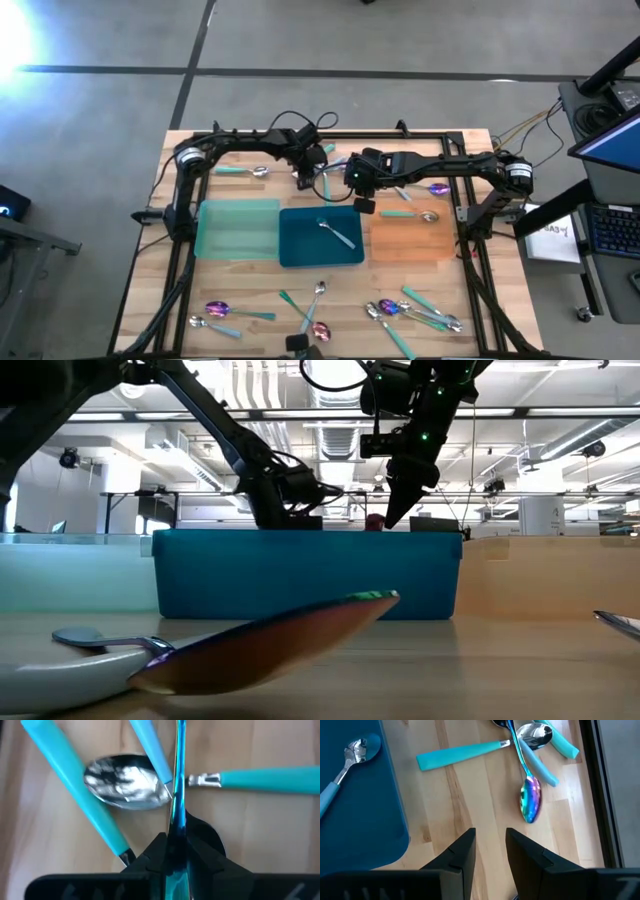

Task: Sort silverware by color (type)
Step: Put the violet spoon into the green bin

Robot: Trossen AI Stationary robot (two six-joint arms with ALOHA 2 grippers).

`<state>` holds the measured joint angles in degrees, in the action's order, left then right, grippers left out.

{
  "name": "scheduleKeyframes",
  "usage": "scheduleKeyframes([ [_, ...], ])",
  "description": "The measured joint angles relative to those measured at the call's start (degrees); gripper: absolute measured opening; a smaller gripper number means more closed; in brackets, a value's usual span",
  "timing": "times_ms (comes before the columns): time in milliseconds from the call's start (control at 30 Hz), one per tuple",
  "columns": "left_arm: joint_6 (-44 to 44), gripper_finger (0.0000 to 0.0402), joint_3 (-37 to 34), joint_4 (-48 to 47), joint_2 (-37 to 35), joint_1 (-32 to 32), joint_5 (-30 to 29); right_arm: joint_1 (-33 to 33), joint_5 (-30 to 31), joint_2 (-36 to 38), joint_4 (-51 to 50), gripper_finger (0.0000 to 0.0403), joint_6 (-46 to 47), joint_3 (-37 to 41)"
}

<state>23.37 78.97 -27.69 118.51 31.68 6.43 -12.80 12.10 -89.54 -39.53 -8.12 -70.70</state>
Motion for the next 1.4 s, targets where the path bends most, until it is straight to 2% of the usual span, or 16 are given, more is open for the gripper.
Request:
scheduleKeyframes([
  [200,-4.50,0.0029,-0.08,0.04,-4.46,-0.17,2.44,0.00,0.00,0.00,0.16,0.0098,-0.63,0.00],
  [333,-7.30,0.0029,-0.08,-1.62,-7.37,-0.86,7.45,0.00,0.00,0.00,1.44,0.0098,-0.81,0.00],
  [600,-12.64,0.0029,-0.87,-15.78,-14.76,-4.80,10.86,0.00,0.00,0.00,1.31,0.0098,-0.05,0.00],
  [733,-14.99,0.0029,-2.28,-25.00,-19.62,-8.85,9.99,0.00,-0.02,0.15,1.10,0.0098,3.23,0.00],
  [967,-27.06,0.0029,-12.15,-26.86,-35.22,-16.99,9.09,0.68,-0.07,0.70,0.83,0.0098,7.79,0.00],
  [1133,-41.90,0.0029,-21.97,-26.86,-49.47,-24.25,2.01,1.22,-0.09,0.70,0.83,0.0098,10.28,0.00],
  [1267,-54.00,0.0029,-30.14,-26.92,-58.74,-29.56,-1.42,1.70,-0.12,0.70,0.84,0.0098,11.21,0.00],
  [1400,-61.01,0.0029,-37.83,-26.97,-65.75,-32.34,-3.98,1.95,-0.09,0.70,0.94,0.0098,11.72,0.00],
])
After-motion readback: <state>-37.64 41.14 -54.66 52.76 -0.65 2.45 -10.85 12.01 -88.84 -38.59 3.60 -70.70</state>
